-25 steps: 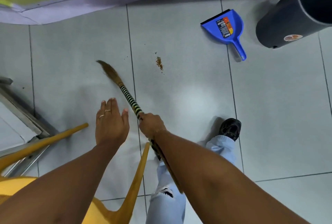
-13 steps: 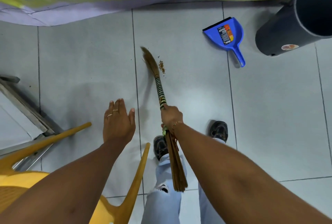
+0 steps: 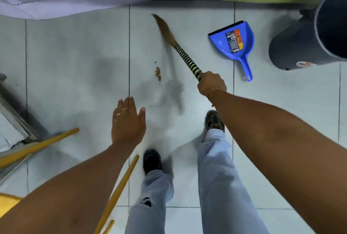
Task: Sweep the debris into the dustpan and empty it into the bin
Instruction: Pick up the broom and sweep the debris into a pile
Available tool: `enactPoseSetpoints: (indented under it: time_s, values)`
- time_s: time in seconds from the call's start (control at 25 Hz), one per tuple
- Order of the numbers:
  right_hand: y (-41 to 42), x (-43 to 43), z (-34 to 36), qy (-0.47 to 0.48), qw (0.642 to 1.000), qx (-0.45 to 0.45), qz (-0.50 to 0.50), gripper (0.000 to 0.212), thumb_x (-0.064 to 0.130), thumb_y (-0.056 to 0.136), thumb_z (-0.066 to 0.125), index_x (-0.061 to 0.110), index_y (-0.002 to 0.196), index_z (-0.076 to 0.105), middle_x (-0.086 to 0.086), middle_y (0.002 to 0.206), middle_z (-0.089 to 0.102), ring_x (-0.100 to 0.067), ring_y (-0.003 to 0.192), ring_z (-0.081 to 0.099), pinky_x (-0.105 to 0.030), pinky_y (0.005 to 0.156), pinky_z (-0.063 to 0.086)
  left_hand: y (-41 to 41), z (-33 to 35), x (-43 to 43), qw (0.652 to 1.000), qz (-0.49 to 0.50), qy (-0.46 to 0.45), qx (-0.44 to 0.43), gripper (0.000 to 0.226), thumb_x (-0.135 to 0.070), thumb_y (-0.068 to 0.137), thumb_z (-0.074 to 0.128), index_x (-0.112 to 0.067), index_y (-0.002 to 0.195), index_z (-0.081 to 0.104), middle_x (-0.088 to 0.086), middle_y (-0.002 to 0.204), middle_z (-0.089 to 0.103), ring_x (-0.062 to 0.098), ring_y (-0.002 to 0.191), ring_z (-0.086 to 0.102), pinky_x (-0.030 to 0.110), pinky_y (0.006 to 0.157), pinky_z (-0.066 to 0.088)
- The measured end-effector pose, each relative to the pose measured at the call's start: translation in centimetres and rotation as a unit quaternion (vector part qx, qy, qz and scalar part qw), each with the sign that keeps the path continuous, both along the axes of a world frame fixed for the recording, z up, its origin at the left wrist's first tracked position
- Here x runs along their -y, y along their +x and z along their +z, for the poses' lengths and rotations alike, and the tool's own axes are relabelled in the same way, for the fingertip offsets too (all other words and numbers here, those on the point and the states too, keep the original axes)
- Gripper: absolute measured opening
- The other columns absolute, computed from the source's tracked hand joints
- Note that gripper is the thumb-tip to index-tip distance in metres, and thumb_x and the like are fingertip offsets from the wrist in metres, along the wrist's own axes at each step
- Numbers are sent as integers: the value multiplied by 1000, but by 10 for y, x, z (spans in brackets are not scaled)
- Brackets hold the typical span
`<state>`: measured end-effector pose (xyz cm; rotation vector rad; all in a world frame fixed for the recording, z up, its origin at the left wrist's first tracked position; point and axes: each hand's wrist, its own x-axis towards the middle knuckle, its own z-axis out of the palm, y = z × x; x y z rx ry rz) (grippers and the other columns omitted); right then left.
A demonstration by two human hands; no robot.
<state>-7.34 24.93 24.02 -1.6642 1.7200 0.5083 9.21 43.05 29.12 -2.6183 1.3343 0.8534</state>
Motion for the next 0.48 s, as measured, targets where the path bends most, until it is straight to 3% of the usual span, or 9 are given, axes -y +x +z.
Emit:
enactPoseSetpoints:
  time_s: [0.24,0.48]
  values:
    - [-49,88,-8,15,967,-67,244,43,15,92,42,19,135,48,-13,126,57,-33,114,57,-37,81,47,-61,-11,84,999,38,23,-16,56,-31,98,28,-1,144,18,19,153,25,32,145,13,43,120,16]
    - [-110,131,-3,14,928,-95,361,47,10,94,38,28,136,45,-9,125,59,-31,117,54,-41,88,48,-110,-9,155,998,50,8,-26,56,-32,98,28,-1,144,18,19,153,25,31,145,13,43,120,15]
